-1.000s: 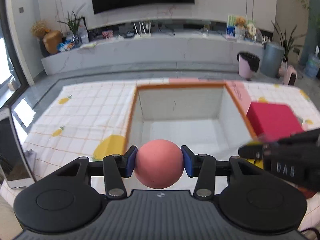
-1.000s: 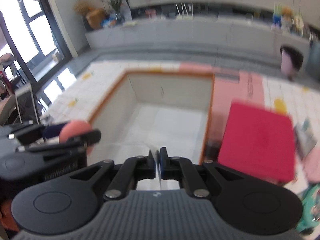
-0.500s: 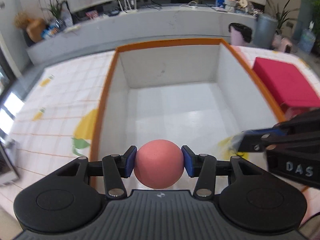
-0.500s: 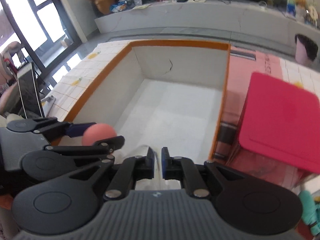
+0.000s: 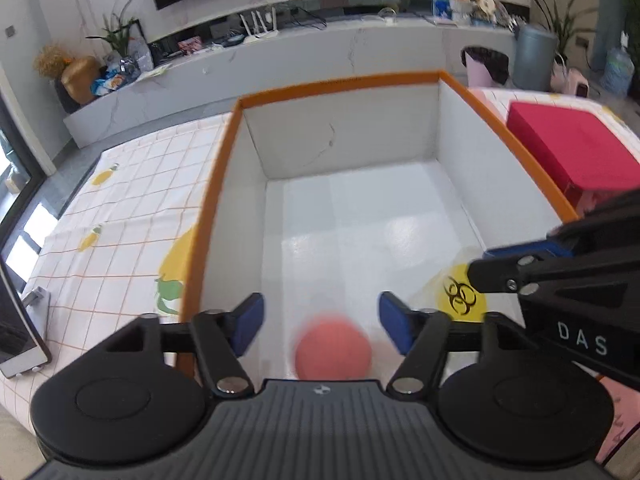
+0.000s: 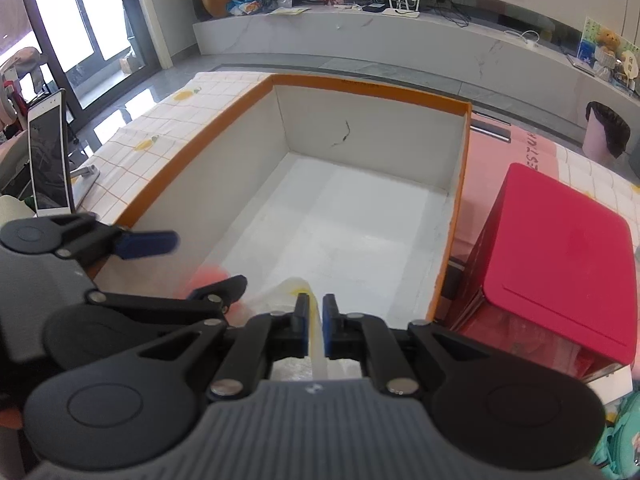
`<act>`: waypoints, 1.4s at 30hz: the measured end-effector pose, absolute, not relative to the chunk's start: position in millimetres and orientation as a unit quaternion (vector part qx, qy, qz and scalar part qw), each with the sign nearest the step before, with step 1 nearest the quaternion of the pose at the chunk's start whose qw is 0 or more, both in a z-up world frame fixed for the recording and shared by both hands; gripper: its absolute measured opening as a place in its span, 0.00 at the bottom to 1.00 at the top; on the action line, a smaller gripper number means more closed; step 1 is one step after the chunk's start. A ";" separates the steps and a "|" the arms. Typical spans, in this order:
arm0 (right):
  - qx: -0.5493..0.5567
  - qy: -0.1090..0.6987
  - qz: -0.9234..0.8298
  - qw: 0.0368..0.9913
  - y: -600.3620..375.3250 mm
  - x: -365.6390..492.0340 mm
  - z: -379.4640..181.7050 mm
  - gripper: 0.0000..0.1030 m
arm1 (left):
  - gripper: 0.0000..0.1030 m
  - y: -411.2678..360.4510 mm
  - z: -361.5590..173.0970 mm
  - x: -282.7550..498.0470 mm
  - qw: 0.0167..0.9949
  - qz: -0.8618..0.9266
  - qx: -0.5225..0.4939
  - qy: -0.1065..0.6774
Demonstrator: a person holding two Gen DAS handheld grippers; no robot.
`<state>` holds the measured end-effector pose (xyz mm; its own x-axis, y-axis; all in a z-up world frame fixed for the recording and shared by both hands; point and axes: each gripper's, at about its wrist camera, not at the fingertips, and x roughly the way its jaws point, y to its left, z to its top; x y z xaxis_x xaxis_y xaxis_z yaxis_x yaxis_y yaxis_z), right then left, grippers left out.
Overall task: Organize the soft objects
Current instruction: 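Open the left gripper to drop the pink ball into the orange box, then open the right gripper to drop the bag into the orange box, then withdraw both open grippers from the orange box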
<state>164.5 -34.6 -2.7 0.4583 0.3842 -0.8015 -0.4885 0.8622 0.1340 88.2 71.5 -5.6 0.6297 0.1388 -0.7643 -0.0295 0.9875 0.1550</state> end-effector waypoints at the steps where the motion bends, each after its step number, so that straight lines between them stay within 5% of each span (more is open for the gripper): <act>1: -0.057 0.453 0.256 0.852 -35.1 164.8 -3.2 0.04 | 0.84 72.4 -4.2 86.9 0.903 0.053 0.064 0.422; 19: -0.050 0.460 0.251 0.850 -39.0 164.7 -3.7 0.07 | 0.90 79.6 30.2 63.1 0.944 0.056 0.063 0.320; 23: -0.057 0.450 0.249 0.856 -39.1 161.3 0.1 0.41 | 0.89 84.9 27.7 68.5 0.942 0.062 0.064 0.323; 27: -0.046 0.439 0.281 0.852 -39.2 157.3 7.9 0.90 | 0.89 104.8 27.8 72.9 0.939 0.086 0.033 0.330; 31: -0.080 0.403 0.265 0.872 -35.0 148.0 16.3 0.95 | 0.89 118.8 28.2 75.4 0.936 0.091 -0.005 0.340; 33: -0.073 0.382 0.268 0.882 -40.2 145.0 23.6 0.91 | 0.89 120.2 27.0 75.4 0.934 0.098 -0.006 0.343; 35: -0.063 0.376 0.275 0.883 -45.7 146.9 29.0 0.75 | 0.89 121.5 25.4 74.2 0.932 0.103 -0.006 0.346; 37: -0.062 0.389 0.253 0.884 -47.5 152.8 29.6 0.26 | 0.90 120.6 24.8 73.8 0.932 0.105 -0.006 0.348; 38: -0.051 0.398 0.239 0.884 -49.7 156.9 28.1 0.17 | 0.89 119.5 25.0 73.4 0.932 0.104 -0.004 0.348; 42: -0.046 0.430 0.225 0.873 -48.2 173.4 15.3 0.00 | 0.89 115.3 27.2 71.3 0.934 0.097 0.003 0.343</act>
